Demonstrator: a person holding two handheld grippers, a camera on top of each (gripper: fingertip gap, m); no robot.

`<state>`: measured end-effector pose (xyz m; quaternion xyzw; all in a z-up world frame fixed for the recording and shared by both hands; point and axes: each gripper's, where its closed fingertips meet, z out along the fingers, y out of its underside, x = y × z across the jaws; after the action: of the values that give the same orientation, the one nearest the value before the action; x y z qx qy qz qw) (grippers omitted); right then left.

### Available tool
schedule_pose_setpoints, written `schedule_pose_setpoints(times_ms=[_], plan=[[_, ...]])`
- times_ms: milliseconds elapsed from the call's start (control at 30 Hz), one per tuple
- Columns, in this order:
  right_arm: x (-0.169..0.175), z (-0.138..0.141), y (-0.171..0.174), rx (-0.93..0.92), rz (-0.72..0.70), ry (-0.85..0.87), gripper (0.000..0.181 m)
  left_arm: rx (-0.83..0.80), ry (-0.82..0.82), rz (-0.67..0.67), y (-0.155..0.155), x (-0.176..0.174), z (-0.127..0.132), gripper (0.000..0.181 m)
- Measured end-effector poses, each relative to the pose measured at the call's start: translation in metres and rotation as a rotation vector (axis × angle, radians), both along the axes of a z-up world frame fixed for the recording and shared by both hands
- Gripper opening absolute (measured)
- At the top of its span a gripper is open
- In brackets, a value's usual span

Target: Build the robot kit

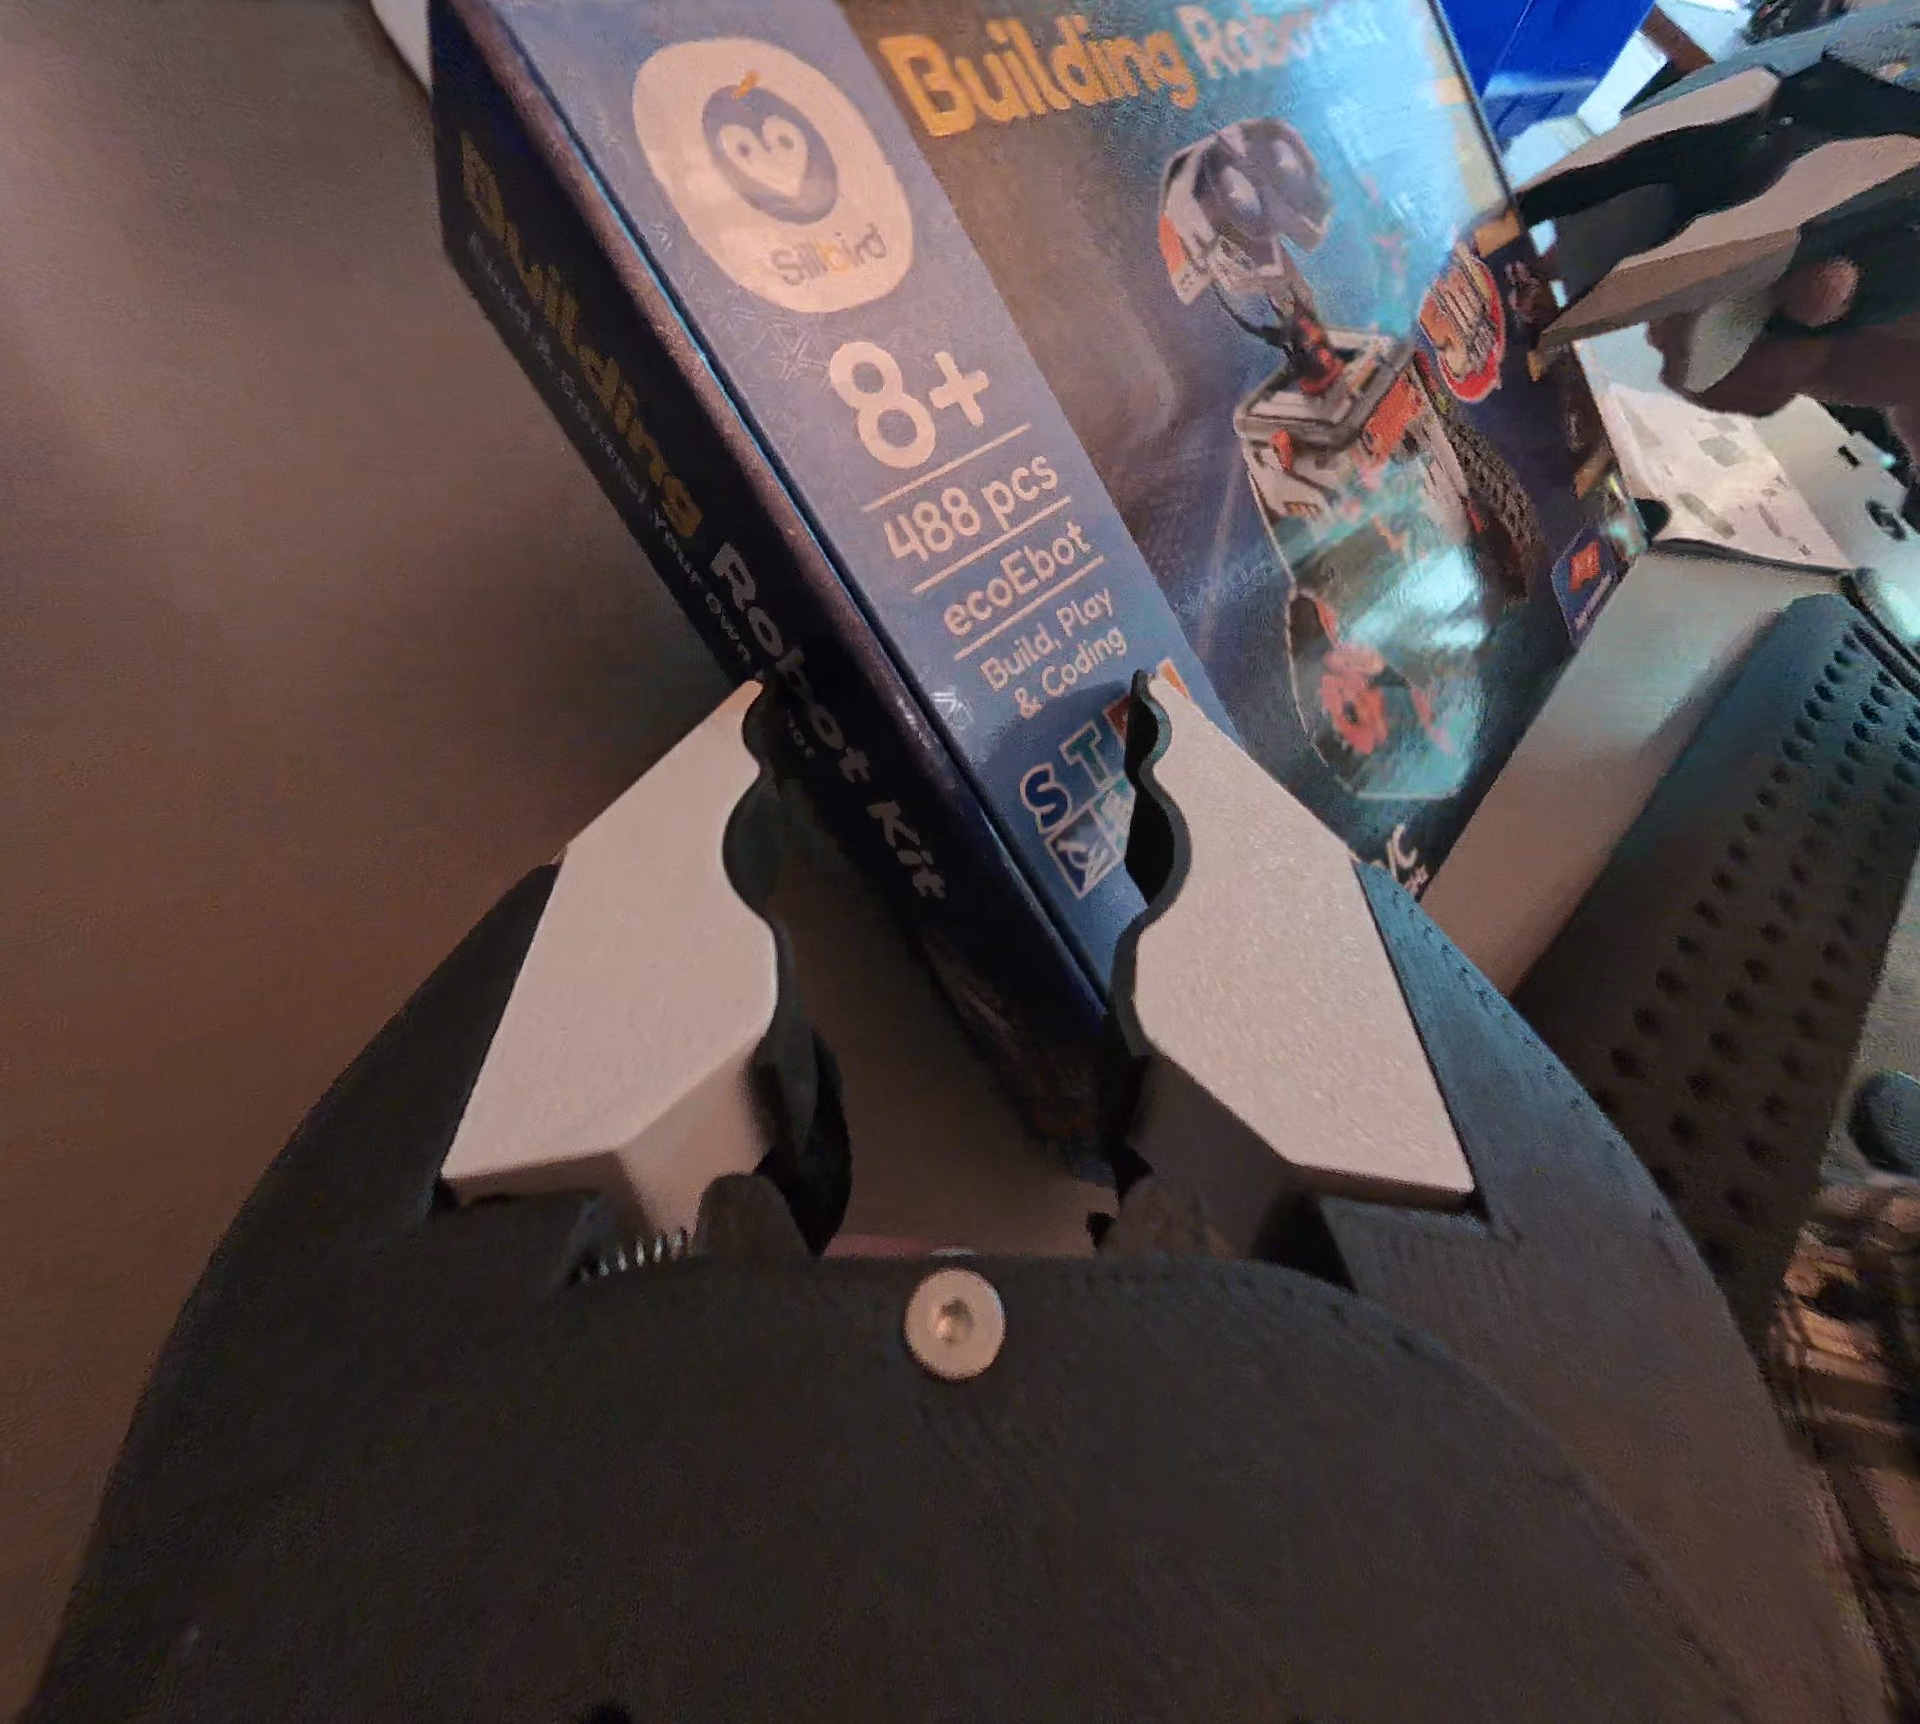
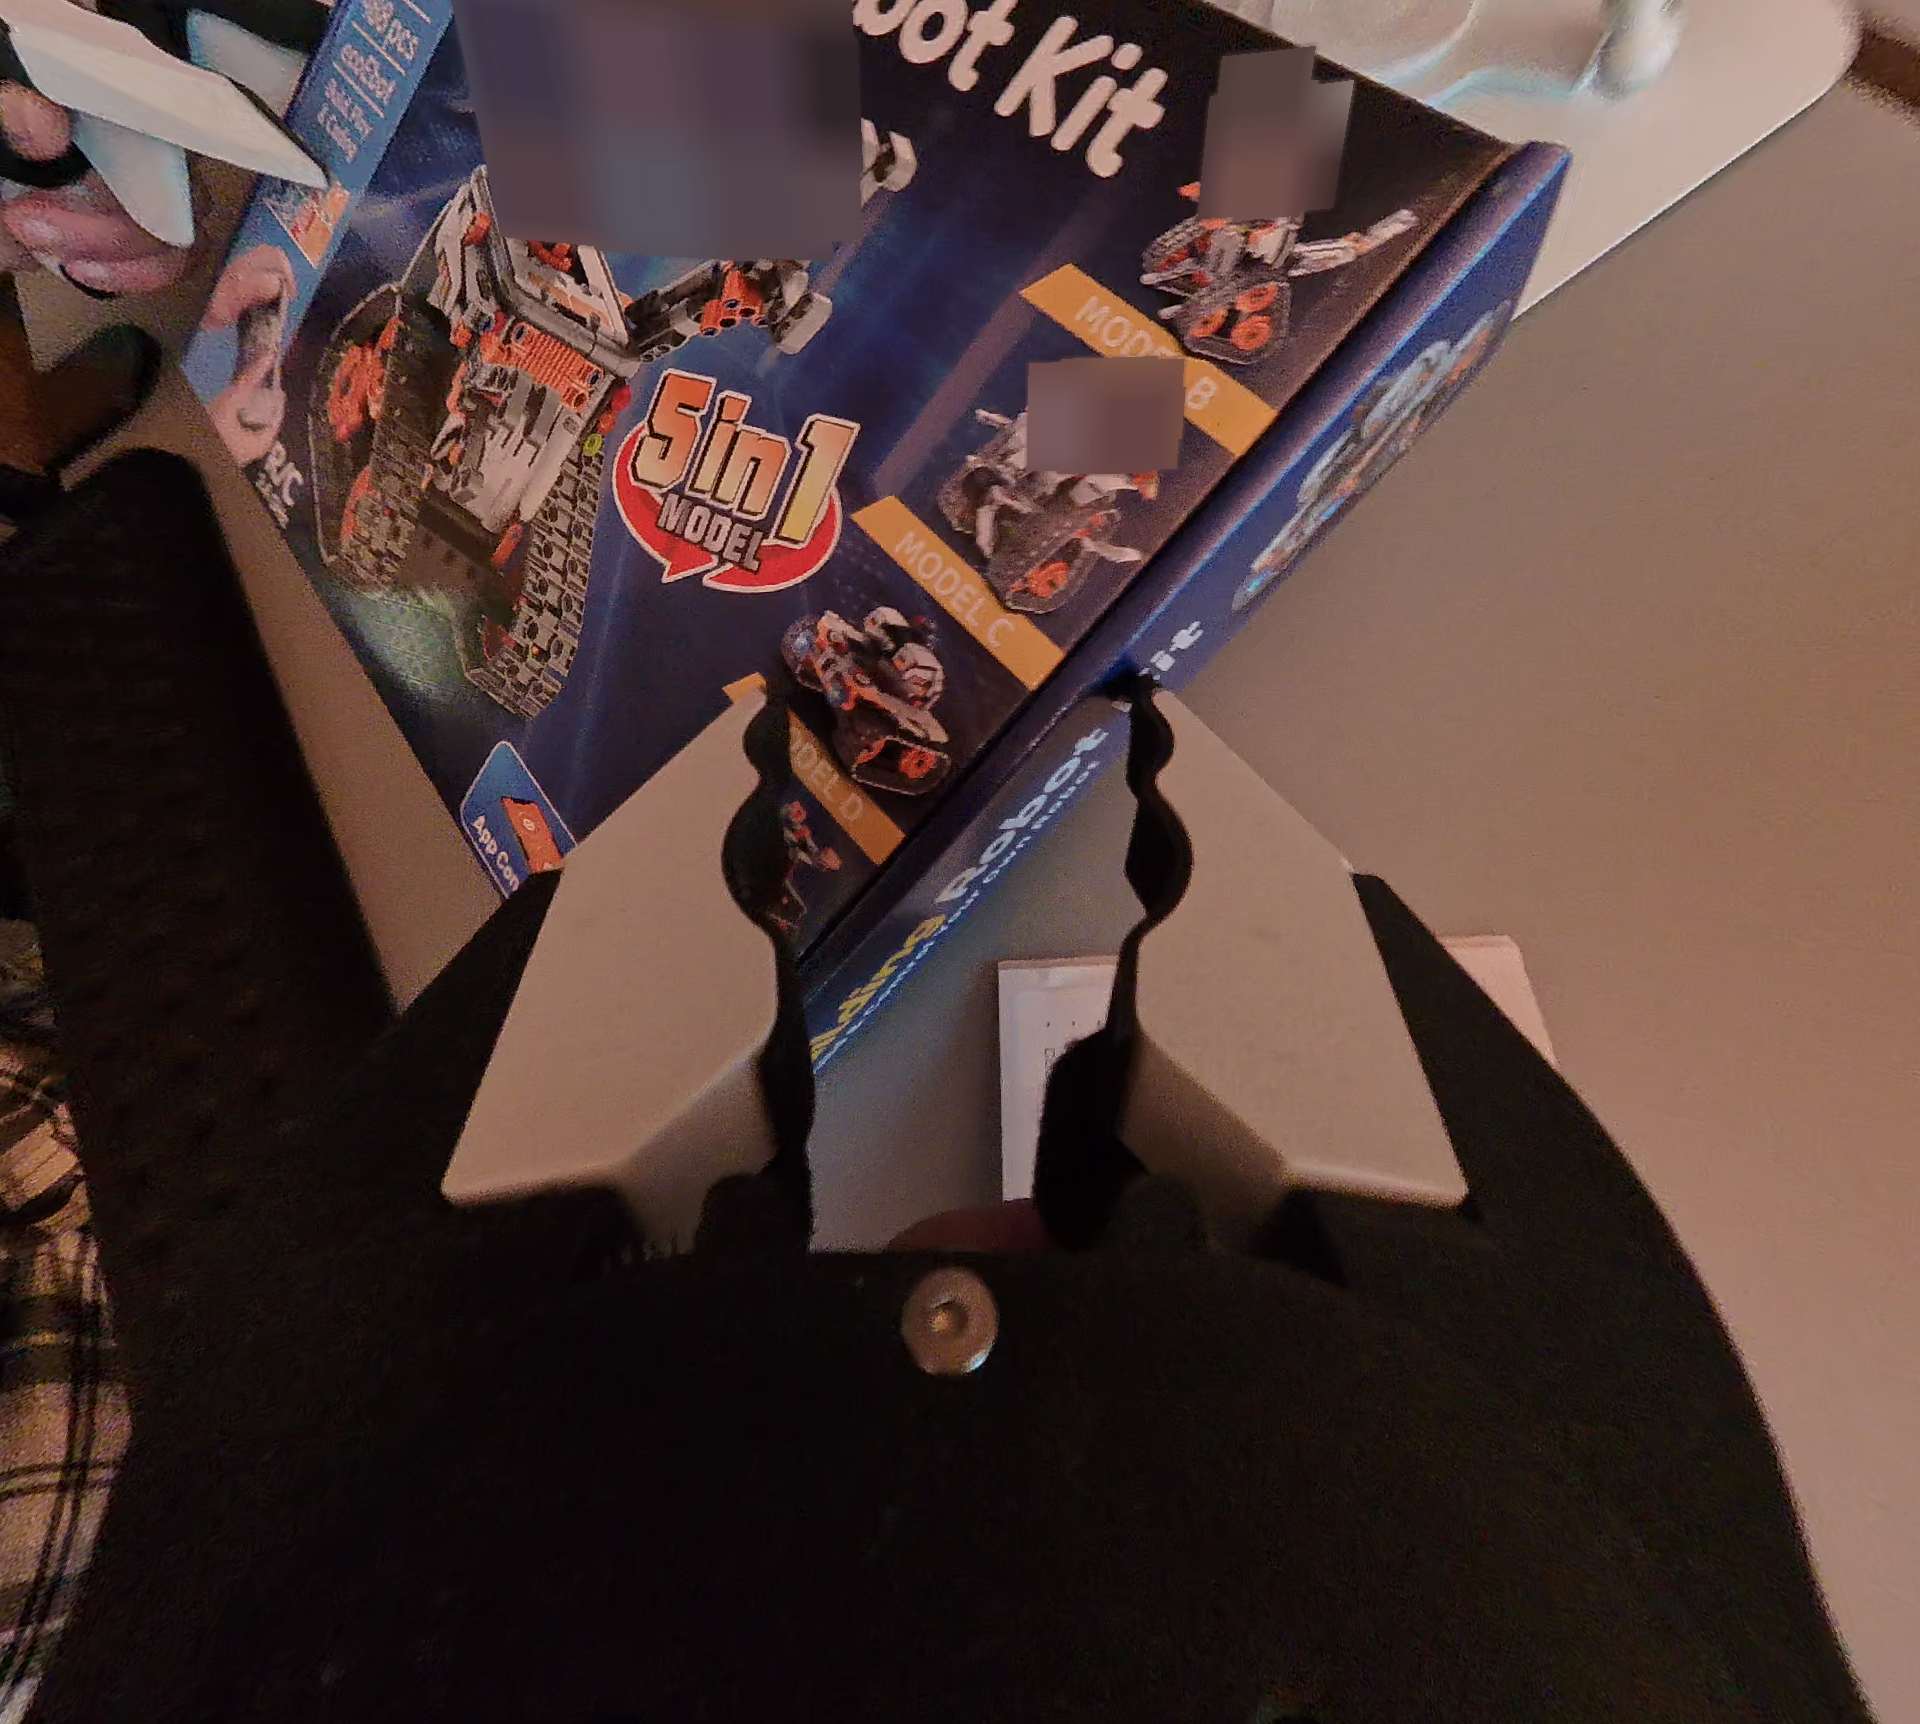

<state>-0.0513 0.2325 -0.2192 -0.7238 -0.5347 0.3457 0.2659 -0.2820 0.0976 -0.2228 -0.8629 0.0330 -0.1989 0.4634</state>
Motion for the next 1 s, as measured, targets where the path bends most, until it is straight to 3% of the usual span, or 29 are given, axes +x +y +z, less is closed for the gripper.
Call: schedule_pose_setpoints(times_ms=[133, 300, 433, 600, 767, 1000], plan=[[0.024, 0.044, -0.001, 0.131, -0.058, 0.113, 0.051, 0.203, 0.077, 0.04, 0.007, 0.015, 0.058, 0.056], [0.072, 0.111, 0.023, 0.303, -0.189, 0.252, 0.044, 0.405, 0.19, -0.008, 0.027, 0.059, 0.132, 0.044], [0.113, 0.152, 0.045, 0.386, -0.293, 0.363, 0.043, 0.452, 0.258, -0.024, 0.07, 0.095, 0.153, 0.055], [0.157, 0.164, 0.074, 0.415, -0.363, 0.395, 0.043, 0.569, 0.183, -0.05, 0.107, 0.133, 0.181, 0.047], [0.213, 0.156, 0.12, 0.423, -0.459, 0.378, 0.043, 0.592, 0.218, -0.072, 0.169, 0.187, 0.179, 0.049], [0.277, 0.117, 0.164, 0.414, -0.598, 0.349, 0.043, 0.577, 0.046, -0.161, 0.254, 0.241, 0.139, 0.051]])
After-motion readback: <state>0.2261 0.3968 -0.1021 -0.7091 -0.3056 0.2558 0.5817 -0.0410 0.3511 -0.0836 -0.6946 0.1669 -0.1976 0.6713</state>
